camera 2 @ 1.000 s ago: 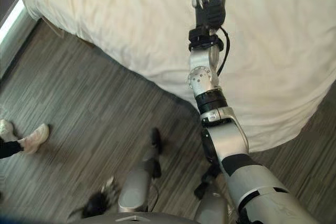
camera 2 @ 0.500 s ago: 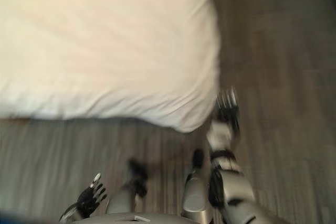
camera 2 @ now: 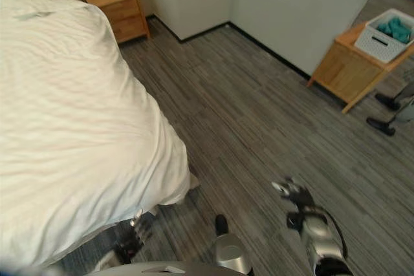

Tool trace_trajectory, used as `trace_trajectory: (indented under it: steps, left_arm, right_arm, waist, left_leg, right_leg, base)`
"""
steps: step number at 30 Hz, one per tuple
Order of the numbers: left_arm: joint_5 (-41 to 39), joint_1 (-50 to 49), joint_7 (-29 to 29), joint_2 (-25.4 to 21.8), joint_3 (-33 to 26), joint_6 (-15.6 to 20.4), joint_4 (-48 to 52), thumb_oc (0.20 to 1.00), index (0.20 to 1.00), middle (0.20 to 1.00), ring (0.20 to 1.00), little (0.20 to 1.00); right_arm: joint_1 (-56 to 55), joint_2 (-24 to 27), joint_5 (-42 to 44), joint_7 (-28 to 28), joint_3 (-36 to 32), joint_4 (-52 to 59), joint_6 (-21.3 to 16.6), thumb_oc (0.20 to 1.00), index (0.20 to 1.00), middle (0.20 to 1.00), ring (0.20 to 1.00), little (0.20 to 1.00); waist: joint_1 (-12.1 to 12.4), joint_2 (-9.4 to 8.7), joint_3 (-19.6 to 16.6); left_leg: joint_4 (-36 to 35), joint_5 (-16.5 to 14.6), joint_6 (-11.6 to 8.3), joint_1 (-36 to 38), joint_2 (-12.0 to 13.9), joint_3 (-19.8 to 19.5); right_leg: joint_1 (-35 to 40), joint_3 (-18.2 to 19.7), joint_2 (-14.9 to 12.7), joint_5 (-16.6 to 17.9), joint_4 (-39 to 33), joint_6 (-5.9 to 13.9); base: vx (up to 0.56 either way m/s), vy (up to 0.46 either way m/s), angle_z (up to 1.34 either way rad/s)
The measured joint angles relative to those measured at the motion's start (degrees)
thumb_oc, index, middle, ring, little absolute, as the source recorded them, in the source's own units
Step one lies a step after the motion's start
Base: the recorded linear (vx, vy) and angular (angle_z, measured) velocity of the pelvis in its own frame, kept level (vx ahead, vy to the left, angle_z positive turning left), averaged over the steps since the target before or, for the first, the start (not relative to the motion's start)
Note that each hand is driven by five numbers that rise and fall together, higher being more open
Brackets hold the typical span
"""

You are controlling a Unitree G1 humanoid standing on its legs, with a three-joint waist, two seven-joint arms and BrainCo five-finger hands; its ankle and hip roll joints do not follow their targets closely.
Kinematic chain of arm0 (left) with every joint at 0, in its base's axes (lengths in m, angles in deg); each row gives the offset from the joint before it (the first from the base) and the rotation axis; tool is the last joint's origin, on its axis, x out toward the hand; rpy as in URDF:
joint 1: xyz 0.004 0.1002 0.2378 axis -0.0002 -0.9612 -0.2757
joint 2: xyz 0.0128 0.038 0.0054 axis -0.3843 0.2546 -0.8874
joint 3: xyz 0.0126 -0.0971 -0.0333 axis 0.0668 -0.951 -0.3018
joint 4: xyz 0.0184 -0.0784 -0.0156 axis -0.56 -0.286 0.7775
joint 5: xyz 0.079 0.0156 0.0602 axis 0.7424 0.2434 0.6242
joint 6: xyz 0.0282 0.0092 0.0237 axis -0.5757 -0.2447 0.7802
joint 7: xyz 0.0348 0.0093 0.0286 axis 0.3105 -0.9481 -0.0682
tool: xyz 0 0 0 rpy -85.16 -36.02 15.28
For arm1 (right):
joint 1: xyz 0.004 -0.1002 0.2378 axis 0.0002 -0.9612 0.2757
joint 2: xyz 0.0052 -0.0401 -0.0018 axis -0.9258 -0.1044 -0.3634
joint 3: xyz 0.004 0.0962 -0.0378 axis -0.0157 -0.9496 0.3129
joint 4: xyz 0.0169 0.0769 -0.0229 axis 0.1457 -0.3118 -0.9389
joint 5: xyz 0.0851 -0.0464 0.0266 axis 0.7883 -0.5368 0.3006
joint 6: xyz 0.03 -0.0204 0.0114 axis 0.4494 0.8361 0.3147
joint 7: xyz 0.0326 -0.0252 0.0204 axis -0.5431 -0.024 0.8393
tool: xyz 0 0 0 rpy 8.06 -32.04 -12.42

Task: Making the bed.

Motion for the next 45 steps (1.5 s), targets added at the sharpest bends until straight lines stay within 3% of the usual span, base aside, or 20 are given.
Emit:
trace_trajectory:
  steps: [6, 7, 8, 11, 13, 16, 17, 18, 20, 22, 24, 25, 27, 31, 36, 38, 39, 41, 42, 45]
  left_arm:
    - [9.45, -1.63, -1.45, -4.66, -0.69, 0.16, -2.62, 1.000, 1.000, 1.000, 1.000, 1.000]
    - [13.72, -0.40, -3.03, -4.90, 2.77, -0.15, -2.90, 1.000, 1.000, 1.000, 1.000, 1.000]
    - [15.94, 1.60, -4.37, -4.44, 4.40, -0.48, 0.25, 1.000, 1.000, 1.000, 1.000, 1.000]
    - [14.36, 3.70, -5.98, -8.38, 9.87, 0.21, 27.92, 1.000, 1.000, 1.000, 1.000, 1.000]
    - [12.55, 9.59, -5.38, -10.14, 9.68, 4.24, 33.81, 1.000, 1.000, 1.000, 1.000, 1.000]
    - [10.25, 8.00, -4.83, -8.87, 7.79, 3.84, 32.35, 1.000, 1.000, 1.000, 1.000, 1.000]
    - [10.25, 6.54, -5.40, -8.86, 8.44, 1.33, 35.99, 1.000, 1.000, 1.000, 1.000, 1.000]
    - [10.33, 2.73, -4.52, -8.58, 10.94, 2.71, 46.88, 1.000, 1.000, 1.000, 1.000, 1.000]
    - [11.50, -6.98, -3.58, -8.34, 10.83, 4.86, 52.50, 1.000, 1.000, 1.000, 1.000, 1.000]
    - [12.00, -8.89, -6.86, -8.69, 6.41, 4.02, 45.89, 1.000, 1.000, 1.000, 1.000, 1.000]
    - [13.38, -9.14, -11.16, -8.13, 2.60, 3.86, 41.97, 1.000, 1.000, 1.000, 1.000, 1.000]
    - [13.96, -7.31, -13.39, -7.62, 1.78, 4.69, 42.29, 1.000, 1.000, 1.000, 1.000, 1.000]
    - [15.51, -8.09, -16.05, -4.27, -3.09, 5.98, 42.65, 1.000, 1.000, 1.000, 1.000, 1.000]
    - [15.55, -9.51, -19.44, -4.55, -5.64, 6.20, 39.25, 1.000, 1.000, 1.000, 1.000, 1.000]
    - [15.40, -9.93, -20.72, -4.66, -5.42, 5.51, 35.41, 1.000, 1.000, 1.000, 1.000, 1.000]
    - [14.88, -10.00, -20.86, -4.01, -5.28, 4.90, 34.86, 1.000, 1.000, 1.000, 1.000, 1.000]
    - [14.89, -10.37, -20.81, -2.87, -4.95, 4.61, 34.66, 1.000, 1.000, 1.000, 1.000, 1.000]
    - [14.88, -7.92, -20.97, -3.25, -4.81, 4.64, 34.40, 1.000, 1.000, 1.000, 1.000, 1.000]
    - [14.87, -6.09, -21.27, -4.17, -3.18, 4.52, 35.06, 1.000, 1.000, 1.000, 1.000, 1.000]
    - [15.00, -2.24, -22.12, -6.85, -0.86, 4.70, 39.04, 1.000, 1.000, 1.000, 1.000, 1.000]
  right_arm:
    - [-6.43, -8.27, -8.06, -0.02, -1.08, 6.87, 2.12, 1.000, 1.000, 1.000, 1.000, 1.000]
    - [-6.05, -9.62, -8.06, -0.57, -0.96, 7.07, 2.40, 1.000, 1.000, 1.000, 1.000, 1.000]
    - [-5.94, -9.11, -8.09, -0.50, 0.80, 8.51, 2.51, 1.000, 1.000, 1.000, 1.000, 1.000]
    - [-6.07, -5.47, -12.64, -0.69, 5.70, 15.00, 2.27, 1.000, 1.000, 1.000, 1.000, 1.000]
    - [-5.84, -5.61, -14.30, 0.18, 7.79, 17.39, 1.45, 1.000, 1.000, 1.000, 1.000, 1.000]
    - [-1.89, -2.12, -14.33, 0.24, 7.84, 17.15, 2.68, 1.000, 1.000, 1.000, 1.000, 1.000]
    - [-2.61, -0.60, -14.29, 0.39, 7.49, 20.00, 3.26, 1.000, 1.000, 1.000, 1.000, 1.000]
    - [-3.49, 2.74, -14.78, 0.35, 7.44, 21.11, 3.62, 1.000, 1.000, 1.000, 1.000, 1.000]
    - [-6.55, 4.44, -17.18, 0.18, 4.70, 22.87, 3.34, 1.000, 1.000, 1.000, 1.000, 1.000]
    - [-6.66, 3.66, -18.80, 0.00, 4.36, 23.33, 3.19, 1.000, 1.000, 1.000, 1.000, 1.000]
    - [-3.86, 3.39, -19.29, -0.73, 3.54, 23.15, 2.94, 1.000, 1.000, 1.000, 1.000, 1.000]
    - [-3.75, 3.47, -19.27, -1.85, 1.60, 23.22, 3.50, 1.000, 1.000, 1.000, 1.000, 1.000]
    - [-1.81, 3.39, -19.24, -2.42, 1.93, 23.51, 3.48, 1.000, 1.000, 1.000, 1.000, 1.000]
    - [0.37, 0.82, -19.24, -2.60, 5.42, 22.29, 2.91, 1.000, 1.000, 1.000, 1.000, 1.000]
    - [-1.82, -0.57, -19.27, -3.09, 5.78, 20.09, 3.21, 1.000, 1.000, 1.000, 1.000, 1.000]
    - [-2.72, -1.34, -19.75, -3.49, 5.87, 20.53, 3.64, 1.000, 1.000, 1.000, 1.000, 1.000]
    - [-4.16, -0.50, -20.11, -3.57, 6.75, 20.94, 3.62, 1.000, 1.000, 1.000, 1.000, 1.000]
    - [-5.96, -2.98, -21.11, -3.80, 8.68, 21.07, 4.64, 1.000, 1.000, 1.000, 1.000, 1.000]
    - [-6.36, -2.84, -21.51, -3.75, 11.39, 24.06, 4.50, 1.000, 1.000, 1.000, 1.000, 1.000]
    - [-5.97, -5.47, -21.55, -4.91, 11.33, 25.55, 3.91, 1.000, 1.000, 1.000, 1.000, 1.000]
  waist:
    - [-0.99, -5.66, -3.79]
    - [1.07, -2.90, -2.81]
    - [0.70, 0.42, -0.86]
    - [1.53, 1.33, -0.79]
    - [2.82, 2.02, -3.26]
    - [1.41, 9.01, -3.25]
    - [1.08, 8.70, -2.56]
    - [1.34, 6.67, -2.36]
    - [4.00, 5.16, -2.40]
    - [7.30, 3.76, -1.39]
    - [8.88, 0.93, 0.56]
    - [10.24, 0.13, 1.38]
    - [13.76, 0.12, 1.68]
    - [18.37, 3.28, 1.41]
    - [19.65, 2.01, 0.79]
    - [20.04, 0.99, 0.10]
    - [19.60, 3.19, -1.34]
    - [19.73, 1.02, -1.87]
    - [16.87, 0.43, -1.94]
    - [12.66, 0.17, -1.73]
  left_leg:
    - [0.38, 0.33, 4.25, 2.18, -6.00, 4.32]
    - [0.35, 0.67, 4.76, 2.33, -3.75, 8.36]
    - [0.39, 0.91, 5.77, 1.85, -1.20, 11.73]
    - [0.99, 3.33, 4.27, 2.99, 1.03, 18.50]
    - [2.37, 3.02, 2.95, 4.33, 2.82, 23.37]
    - [6.61, 4.01, 1.24, 5.13, 9.64, 18.81]
    - [11.24, 6.63, 2.80, 3.23, 13.62, 18.41]
    - [10.00, 8.30, 1.18, 1.20, 11.89, 15.06]
    - [11.29, 18.64, -3.39, 1.65, 15.84, 12.15]
    - [24.45, 23.82, 0.13, -5.03, 20.56, 7.33]
    - [35.84, 18.63, -5.71, -15.16, 18.43, 0.11]
    - [37.26, 16.40, -6.01, -20.75, 14.10, -1.58]
    - [27.23, 11.15, -3.34, -21.67, 11.20, 7.21]
    - [7.05, 12.50, -1.29, -24.76, 7.98, 12.75]
    - [4.79, 15.10, 2.18, -28.92, 8.75, 16.94]
    - [11.99, 12.16, 5.89, -26.81, 6.51, 16.84]
    - [10.28, 10.61, 8.61, -24.43, 5.28, 15.05]
    - [10.53, 8.41, 12.14, -20.19, 1.15, 15.93]
    - [8.90, 8.09, 13.55, -17.85, -2.20, 12.14]
    - [6.02, 5.22, 14.61, -13.68, -7.19, 2.38]
  right_leg:
    - [0.88, -4.07, -6.92, -1.39, -2.67, 5.31]
    - [-0.06, -14.72, -8.38, -8.18, -2.29, 6.47]
    - [-2.37, -20.81, -11.56, -6.76, 8.98, 3.93]
    - [-1.67, -18.02, -17.92, -11.35, 30.50, 5.27]
    - [3.36, -23.52, -21.58, -10.61, 23.07, 4.11]
    - [0.54, -27.26, -13.99, -11.76, 18.46, -1.23]
    - [0.87, -26.57, -10.68, -11.90, 18.08, -2.39]
    - [1.03, -26.57, -9.48, -12.66, 17.87, -3.52]
    - [1.95, -26.60, -4.24, -16.30, 16.32, -4.79]
    - [3.90, -24.70, -0.88, -16.19, 12.71, -9.00]
    - [6.93, -25.05, -0.61, -13.78, 7.46, -8.83]
    - [8.23, -24.84, -1.05, -14.68, 5.68, -8.82]
    - [10.04, -22.65, 0.95, -13.59, 1.37, -7.57]
    - [13.88, -23.07, 7.73, -15.47, -1.53, -6.26]
    - [18.06, -21.84, 9.52, -20.87, 1.61, -4.45]
    - [21.71, -20.08, 6.30, -22.99, 3.18, -2.25]
    - [21.35, -19.98, 5.41, -23.88, 8.78, -0.83]
    - [16.80, -19.95, -0.83, -23.41, 24.65, 0.33]
    - [10.53, -20.24, -8.97, -15.53, 44.69, -3.22]
    - [4.11, -11.71, -9.92, -11.56, 54.49, -2.14]
  base:
    - [-0.25, -0.003, -0.37]
    - [-0.30, -0.103, -1.41]
    - [-0.37, -0.192, -1.63]
    - [-0.20, -0.222, -1.14]
    - [0.04, -0.366, -2.05]
    - [0.10, -0.406, -1.95]
    - [0.14, -0.432, -1.44]
    - [0.23, -0.512, -0.60]
    - [0.27, -0.462, -0.39]
    - [0.24, -0.272, -0.69]
    - [0.46, -0.201, -0.19]
    - [0.35, 0.009, 0.36]
    - [0.44, 0.064, -0.28]
    - [0.50, 0.168, -0.41]
    - [0.46, 0.192, -0.30]
    - [0.69, 0.328, -0.56]
    - [0.49, 0.363, -0.24]
    - [0.45, 0.326, 0.20]
    - [0.61, 0.324, 0.89]
    - [0.63, 0.161, 1.36]
